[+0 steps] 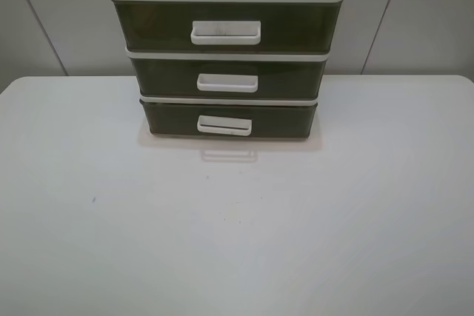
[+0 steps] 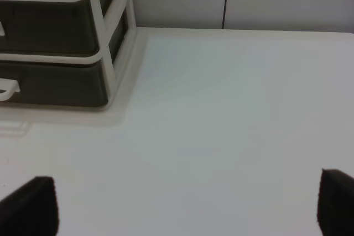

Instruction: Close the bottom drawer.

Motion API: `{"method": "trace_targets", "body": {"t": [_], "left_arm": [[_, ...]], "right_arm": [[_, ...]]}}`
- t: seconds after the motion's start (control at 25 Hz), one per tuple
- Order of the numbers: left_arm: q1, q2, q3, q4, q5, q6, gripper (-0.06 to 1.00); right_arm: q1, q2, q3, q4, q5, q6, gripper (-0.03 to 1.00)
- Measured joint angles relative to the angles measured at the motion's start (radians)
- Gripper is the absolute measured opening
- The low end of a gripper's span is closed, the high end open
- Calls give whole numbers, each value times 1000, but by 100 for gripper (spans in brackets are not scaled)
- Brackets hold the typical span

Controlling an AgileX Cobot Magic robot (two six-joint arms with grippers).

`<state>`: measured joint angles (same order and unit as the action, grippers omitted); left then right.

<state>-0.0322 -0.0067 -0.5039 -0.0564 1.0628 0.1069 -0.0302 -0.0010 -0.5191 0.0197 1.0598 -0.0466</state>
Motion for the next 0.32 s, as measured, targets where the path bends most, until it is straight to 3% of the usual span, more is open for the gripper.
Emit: {"method": "trace_targets", "body": {"t": [0.32], "left_arm": [[0,0,0,0,0,0,72]], "right_arm": [[0,0,0,0,0,0,82]]}}
